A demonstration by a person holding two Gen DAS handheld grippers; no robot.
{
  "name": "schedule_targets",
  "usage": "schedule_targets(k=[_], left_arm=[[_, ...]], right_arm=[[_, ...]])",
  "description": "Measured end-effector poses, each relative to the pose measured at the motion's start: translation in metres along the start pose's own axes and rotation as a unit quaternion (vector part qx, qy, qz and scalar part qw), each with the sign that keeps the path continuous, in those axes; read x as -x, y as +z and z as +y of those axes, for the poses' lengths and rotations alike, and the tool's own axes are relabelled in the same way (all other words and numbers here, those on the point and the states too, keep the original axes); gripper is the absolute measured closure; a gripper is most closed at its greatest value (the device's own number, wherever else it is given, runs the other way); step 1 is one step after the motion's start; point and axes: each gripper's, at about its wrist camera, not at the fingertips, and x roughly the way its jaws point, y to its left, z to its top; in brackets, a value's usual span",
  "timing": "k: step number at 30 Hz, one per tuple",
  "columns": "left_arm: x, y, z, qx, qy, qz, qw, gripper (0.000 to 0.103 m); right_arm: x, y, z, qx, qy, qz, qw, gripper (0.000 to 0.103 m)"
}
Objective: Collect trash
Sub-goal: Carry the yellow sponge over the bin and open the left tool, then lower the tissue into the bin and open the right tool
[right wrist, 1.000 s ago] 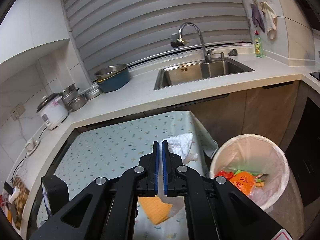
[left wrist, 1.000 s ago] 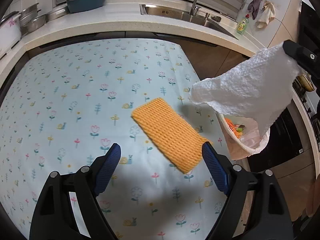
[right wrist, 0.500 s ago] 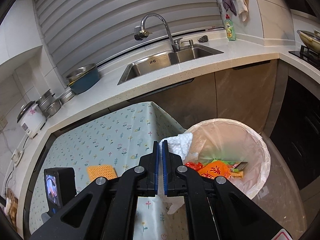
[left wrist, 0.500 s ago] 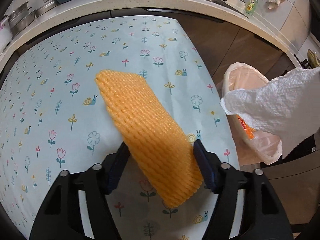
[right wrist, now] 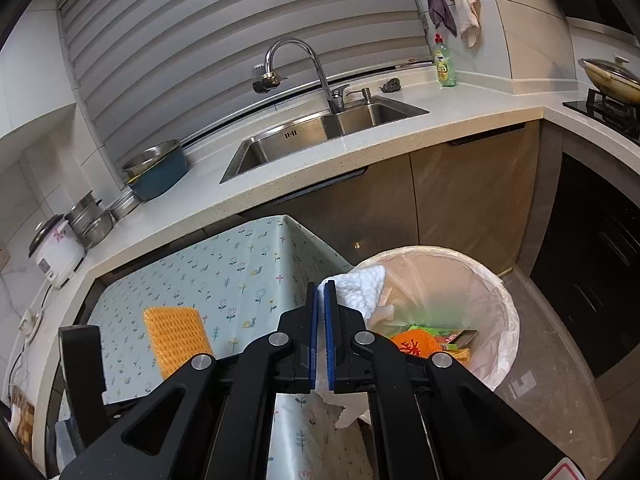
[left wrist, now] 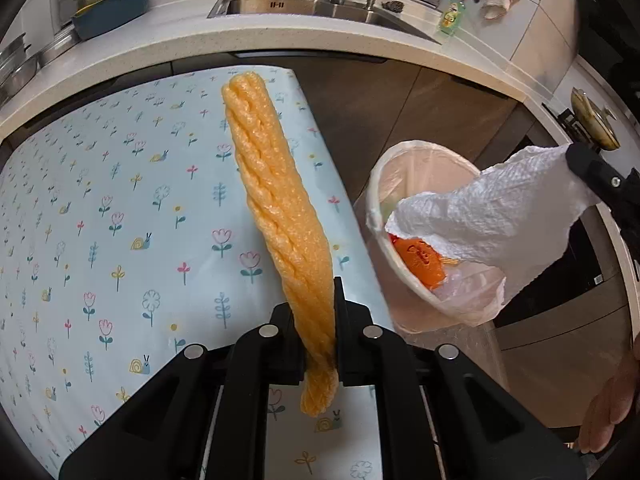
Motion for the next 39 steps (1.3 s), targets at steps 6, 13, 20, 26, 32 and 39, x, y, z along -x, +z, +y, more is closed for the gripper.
schedule_targets(k=[6, 13, 20, 26, 32, 39], left_arm=[[0.018, 0.016, -0.038, -0.050, -0.026, -0.023, 0.9982, 0.093], [0.018, 0.026, -0.090, -0.154, -0.056, -0.031, 0.9860, 0.093], [-0.006, 0.035, -0.121, -0.213, -0.066, -0.018, 0.9748, 0.093], [-0.019, 0.042, -0.129, -0.217, -0.064, -0.021, 0.9738, 0.069], [-0.016, 0.049, -0.117, -0.193, -0.056, -0.039, 0.9788, 0.056], [-0.008, 0.052, -0.108, -0.182, -0.050, -0.050, 0.9808, 0.056]], right_arm=[[0.009, 0.011, -0.017, -0.002, -0.021, -0.014, 1.000, 0.099], [0.014, 0.022, -0.044, -0.010, -0.050, -0.021, 0.998, 0.099], [0.011, 0.031, -0.066, -0.018, -0.073, -0.025, 0.997, 0.099], [0.002, 0.039, -0.074, -0.017, -0.083, -0.021, 0.996, 0.099], [-0.005, 0.041, -0.069, -0.007, -0.082, -0.017, 0.996, 0.099], [-0.006, 0.043, -0.064, -0.003, -0.077, -0.019, 0.997, 0.099]])
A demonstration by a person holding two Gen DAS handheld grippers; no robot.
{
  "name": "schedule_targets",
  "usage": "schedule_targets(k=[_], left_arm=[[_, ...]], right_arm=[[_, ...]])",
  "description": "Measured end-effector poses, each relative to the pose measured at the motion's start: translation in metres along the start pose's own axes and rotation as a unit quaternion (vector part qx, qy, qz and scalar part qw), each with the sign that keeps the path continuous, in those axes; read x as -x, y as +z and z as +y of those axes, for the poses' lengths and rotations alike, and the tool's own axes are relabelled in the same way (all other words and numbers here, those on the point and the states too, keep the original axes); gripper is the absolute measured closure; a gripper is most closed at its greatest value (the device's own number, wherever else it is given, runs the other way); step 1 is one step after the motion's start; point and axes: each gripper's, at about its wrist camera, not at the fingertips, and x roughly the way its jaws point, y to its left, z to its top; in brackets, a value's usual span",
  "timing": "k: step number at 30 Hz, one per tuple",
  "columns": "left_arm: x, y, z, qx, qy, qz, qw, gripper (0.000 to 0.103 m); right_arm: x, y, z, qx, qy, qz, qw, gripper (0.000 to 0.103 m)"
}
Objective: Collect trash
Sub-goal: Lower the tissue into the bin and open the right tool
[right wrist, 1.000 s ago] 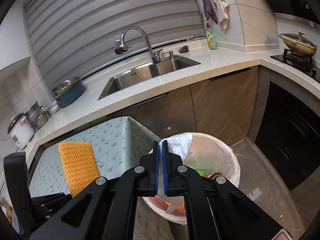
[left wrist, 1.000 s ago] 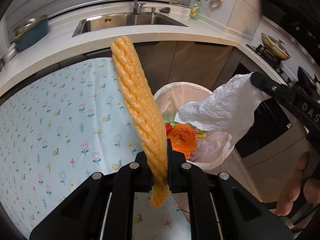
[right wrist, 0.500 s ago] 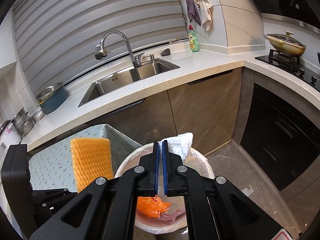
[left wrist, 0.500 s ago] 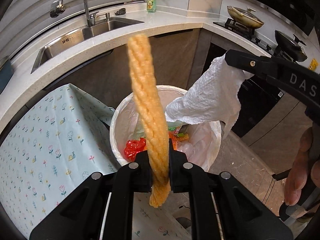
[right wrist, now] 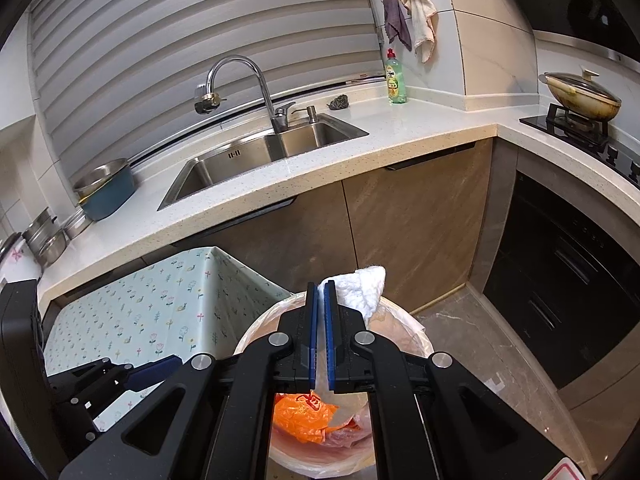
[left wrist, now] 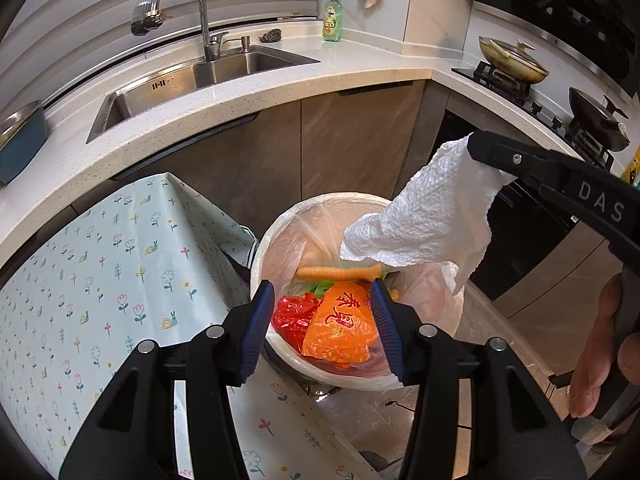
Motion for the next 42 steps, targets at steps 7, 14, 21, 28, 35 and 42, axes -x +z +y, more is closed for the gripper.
schedule_targets(k=[7, 14, 21, 28, 35, 42], left_arm=[[0.005, -0.001, 0.003, 0.007, 0.007, -0.006, 0.9999, 0.056], [0.010, -0.001, 0.005, 0.010, 0.012, -0.011, 0.9998, 0.056], [0.012, -0.002, 0.009, 0.014, 0.015, -0.013, 0.9997, 0.056], [0.016, -0.001, 0.012, 0.018, 0.017, -0.016, 0.9996, 0.056], [0.021, -0.002, 0.018, 0.026, 0.020, -0.019, 0.9993, 0.056], [0.025, -0.002, 0.022, 0.034, 0.026, -0.020, 0.9989, 0.054]], right_arm=[[-0.001, 0.001, 0.005, 0.006, 0.003, 0.001, 1.000, 0.099], [-0.003, 0.001, 0.013, 0.012, 0.006, 0.003, 1.000, 0.099], [-0.005, -0.001, 0.018, 0.016, 0.008, 0.006, 1.000, 0.099], [-0.006, -0.001, 0.024, 0.020, 0.010, 0.008, 1.000, 0.099], [-0.006, -0.001, 0.028, 0.026, 0.011, 0.010, 1.000, 0.099], [-0.006, -0.002, 0.031, 0.031, 0.005, 0.011, 0.999, 0.088]])
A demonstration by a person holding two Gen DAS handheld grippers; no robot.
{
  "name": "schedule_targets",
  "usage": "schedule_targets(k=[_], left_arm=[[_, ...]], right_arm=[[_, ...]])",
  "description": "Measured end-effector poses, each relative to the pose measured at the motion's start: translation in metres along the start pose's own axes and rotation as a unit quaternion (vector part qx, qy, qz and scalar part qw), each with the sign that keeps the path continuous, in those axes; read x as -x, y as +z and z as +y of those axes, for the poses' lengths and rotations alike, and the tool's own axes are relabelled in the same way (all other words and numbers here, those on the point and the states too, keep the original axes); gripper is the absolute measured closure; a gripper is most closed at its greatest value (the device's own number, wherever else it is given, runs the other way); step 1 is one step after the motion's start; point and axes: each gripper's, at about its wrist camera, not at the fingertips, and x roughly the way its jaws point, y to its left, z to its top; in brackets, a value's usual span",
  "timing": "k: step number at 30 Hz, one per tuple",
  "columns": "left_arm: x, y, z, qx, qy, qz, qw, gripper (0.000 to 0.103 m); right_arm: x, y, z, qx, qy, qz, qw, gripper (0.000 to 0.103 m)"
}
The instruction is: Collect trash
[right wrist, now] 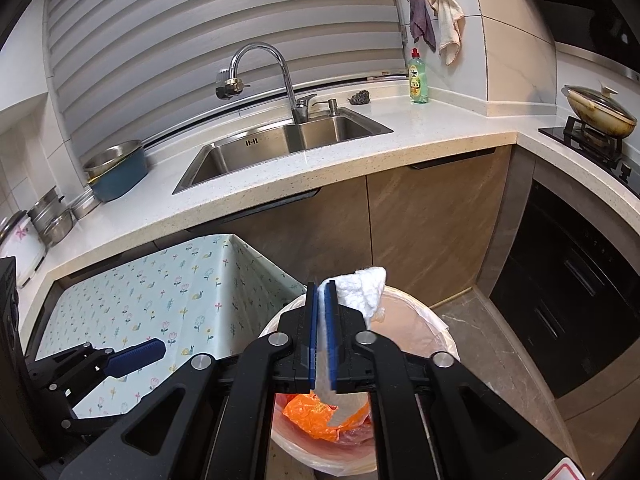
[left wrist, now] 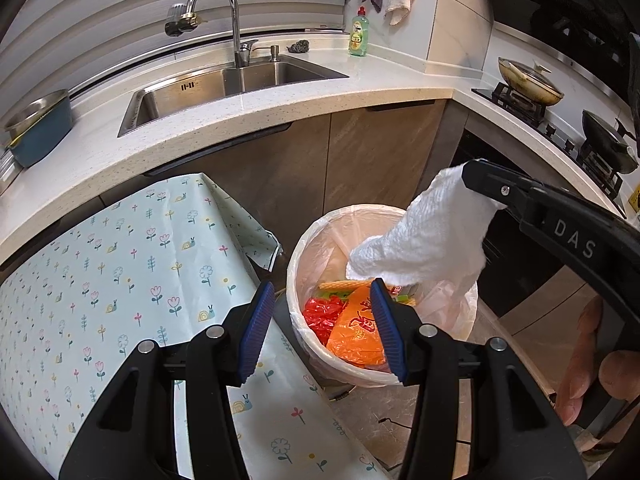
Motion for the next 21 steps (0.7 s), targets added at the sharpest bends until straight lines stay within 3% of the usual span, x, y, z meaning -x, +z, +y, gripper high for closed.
schedule_targets(k=[2, 9, 13, 15, 21], left_arm=[[0.002, -0.001, 0.002, 0.002, 0.006, -0.004, 1.0000, 0.047], [0.012, -0.003, 0.008, 0.007, 0.022, -0.014, 0.9996, 0.039], [0.020, -0.006, 0.011, 0.010, 0.027, -0.018, 0.9994, 0.037], [0.024, -0.008, 0.012, 0.013, 0.033, -0.022, 0.9991, 0.031], [0.038, -0.016, 0.017, 0.020, 0.046, -0.028, 0.9984, 0.028]], right_arm=[[0.002, 0.000, 0.001, -0.003, -0.003, -0.003, 1.000, 0.064], [0.011, -0.002, 0.009, 0.008, -0.002, -0.008, 1.000, 0.062], [0.018, -0.006, 0.015, 0.019, -0.003, -0.011, 1.000, 0.051], [0.022, -0.009, 0.018, 0.025, -0.002, -0.010, 1.000, 0.050], [0.036, -0.019, 0.026, 0.036, 0.003, -0.005, 0.999, 0.043]])
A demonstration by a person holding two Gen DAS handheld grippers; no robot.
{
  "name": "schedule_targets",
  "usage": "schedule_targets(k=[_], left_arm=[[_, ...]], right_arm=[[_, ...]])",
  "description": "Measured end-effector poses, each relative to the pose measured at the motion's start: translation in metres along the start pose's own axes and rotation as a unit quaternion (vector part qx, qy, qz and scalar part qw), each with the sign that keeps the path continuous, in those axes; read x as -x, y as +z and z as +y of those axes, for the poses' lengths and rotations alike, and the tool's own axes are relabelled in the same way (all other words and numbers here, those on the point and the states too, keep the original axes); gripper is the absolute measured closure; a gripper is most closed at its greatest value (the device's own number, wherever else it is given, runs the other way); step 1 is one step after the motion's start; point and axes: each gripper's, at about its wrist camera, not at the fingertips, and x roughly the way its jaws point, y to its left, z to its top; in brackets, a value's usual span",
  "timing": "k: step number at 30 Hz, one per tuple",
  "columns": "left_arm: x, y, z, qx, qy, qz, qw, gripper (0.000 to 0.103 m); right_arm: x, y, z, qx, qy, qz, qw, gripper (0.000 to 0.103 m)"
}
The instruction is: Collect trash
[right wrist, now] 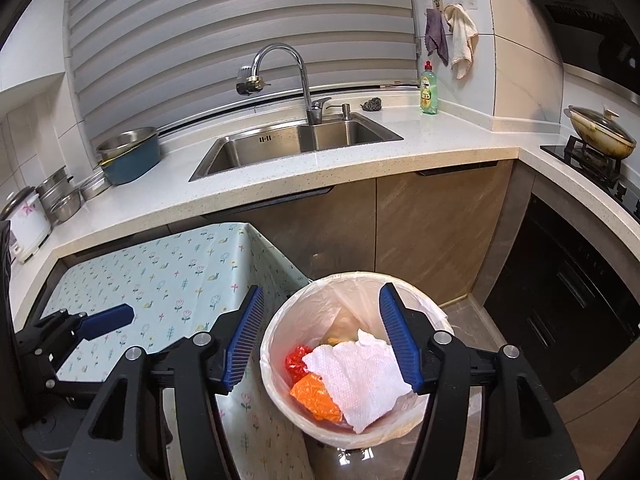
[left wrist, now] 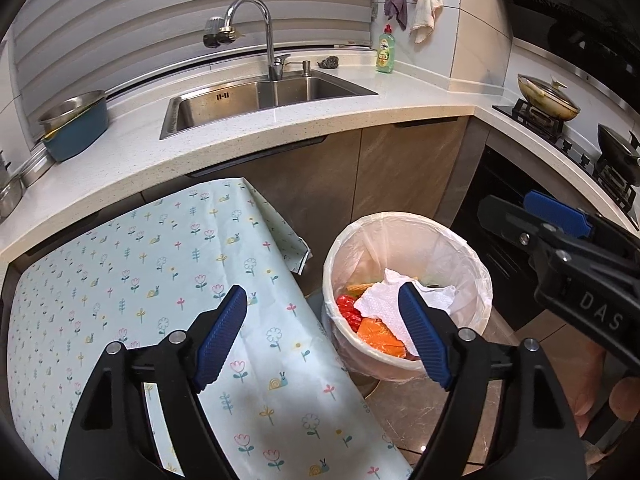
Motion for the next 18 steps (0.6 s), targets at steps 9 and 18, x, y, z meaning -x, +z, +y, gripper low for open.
schedule_targets(k=[9, 18], left_arm=[[0.019, -0.020, 0.016, 0.021, 0.031, -0.007, 0.9993, 0.020], [0.030, -0.041, 0.030, 0.049, 0.049, 0.002, 0.9976, 0.015]], right_arm=[[0.016, -0.021, 0.007, 0.014, -0.001, 0.008, 1.000, 0.033], [0.028, -0.046, 0.013, 0.022, -0.007, 0.032, 0.999, 0.019]])
